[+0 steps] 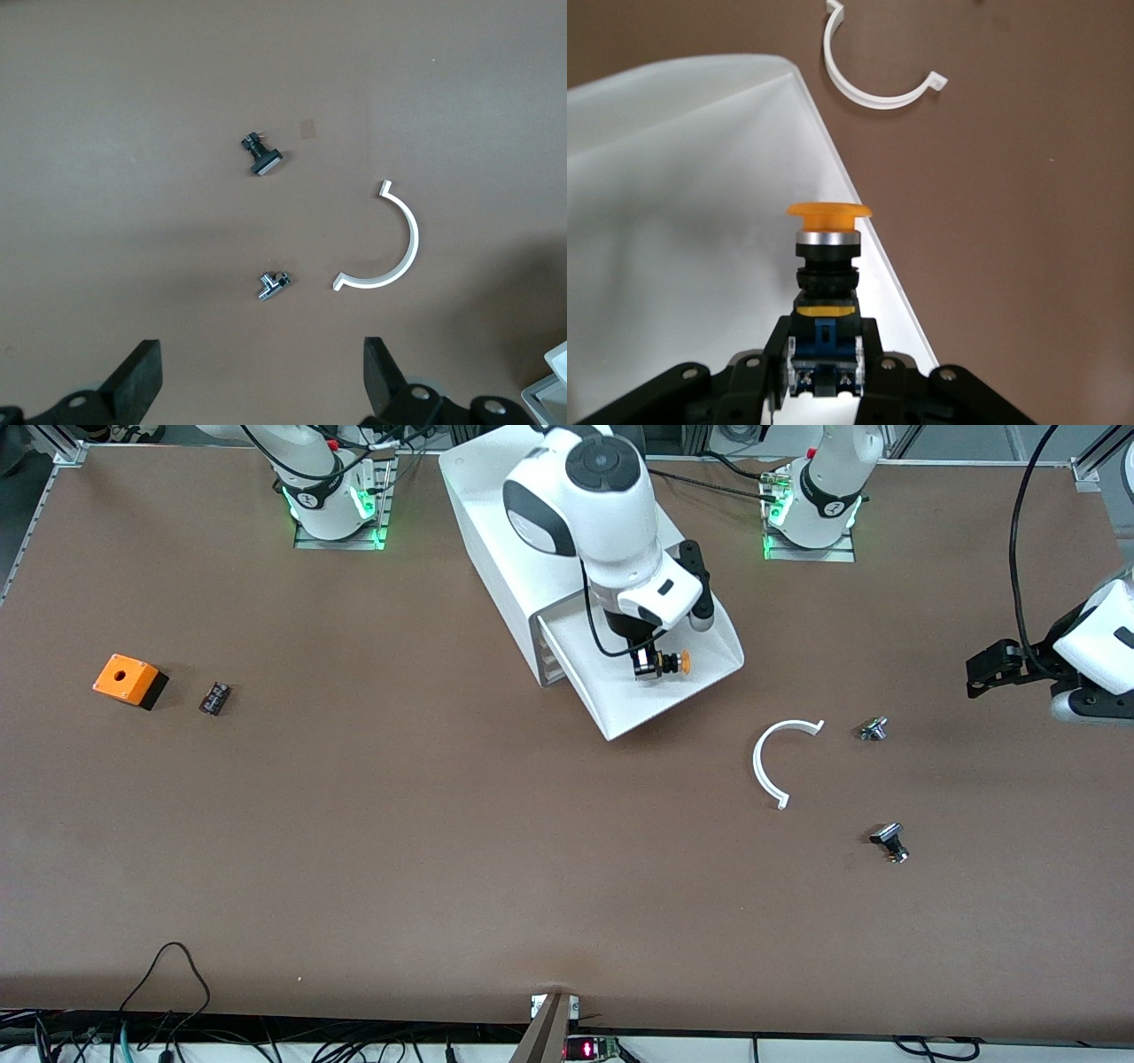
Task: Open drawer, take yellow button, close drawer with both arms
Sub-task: 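Lift the yellow button out of the drawer with the right gripper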
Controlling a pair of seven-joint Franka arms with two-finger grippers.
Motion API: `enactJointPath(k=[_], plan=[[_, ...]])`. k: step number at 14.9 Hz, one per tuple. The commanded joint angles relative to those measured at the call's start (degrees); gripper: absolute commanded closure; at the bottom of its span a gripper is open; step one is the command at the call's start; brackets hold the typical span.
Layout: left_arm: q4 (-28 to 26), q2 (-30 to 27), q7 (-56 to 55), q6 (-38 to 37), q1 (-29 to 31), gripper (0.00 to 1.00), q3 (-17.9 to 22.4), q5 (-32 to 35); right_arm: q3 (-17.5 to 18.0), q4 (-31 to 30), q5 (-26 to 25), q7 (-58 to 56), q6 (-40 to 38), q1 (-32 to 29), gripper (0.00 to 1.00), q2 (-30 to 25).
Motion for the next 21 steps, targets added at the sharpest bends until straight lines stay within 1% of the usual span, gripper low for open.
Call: enactJointPath(k=[1, 3, 4, 6, 8, 10, 13, 15, 17, 19, 21], plan=[[1.0, 0.1, -0.1, -0.9, 0.1, 0.0, -0.1, 0.3, -0.2, -0.5, -0.7, 4.2, -1.4, -0.8, 0.74, -2.3], [1.1, 0.1, -0.1, -0.9, 0.1, 0.0, -0.1, 0.3, -0.5, -3.0, -0.8, 8.8, -0.8, -2.2, 0.74, -4.6], [1.0, 0.4, -0.1, -0.9, 0.1, 0.0, -0.1, 0.3, -1.1, -5.6, -0.9, 11.0, -0.8, -3.0, 0.74, -6.2], [1.1, 0.5, -0.1, -0.9, 0.0, 0.0, -0.1, 0.3, -3.5, -8.7, -1.8, 12.7, -0.2, -4.4, 0.74, -9.1], [1.1, 0.5, -0.1, -0.9, 0.0, 0.0, -0.1, 0.3, -5.6, -12.0, -1.5, 14.0, -0.1, -6.0, 0.73, -10.7], [1.0, 1.1, 0.0, -0.9, -0.1, 0.0, -0.1, 0.6, -5.8, -15.6, -1.3, 16.6, 0.4, -7.6, 0.73, -12.1], [0.4, 1.7, 0.3, -1.0, 0.0, 0.0, -0.1, 0.6, -7.9, -21.5, -1.6, 21.2, 0.6, -9.9, 0.72, -14.3], [0.1, 2.2, 0.3, -1.6, 0.1, 0.0, -0.1, 0.6, -8.8, -24.7, -1.7, 22.0, 0.7, -11.6, 0.71, -15.1], [-0.4, 2.9, 0.2, -2.3, 0.1, 0.0, -0.1, 0.6, -9.2, -30.9, -1.7, 27.0, 1.0, -14.2, 0.72, -17.6], [-0.4, 2.9, 0.2, -5.5, 0.1, 0.0, -0.1, 0.6, -9.2, -36.4, -1.9, 34.6, 1.2, -17.2, 0.72, -19.8], [-0.5, 3.0, -0.1, -7.2, 0.1, 0.0, -0.1, 0.6, -9.1, -41.5, -2.0, 38.0, 3.3, -21.1, 0.72, -20.8]])
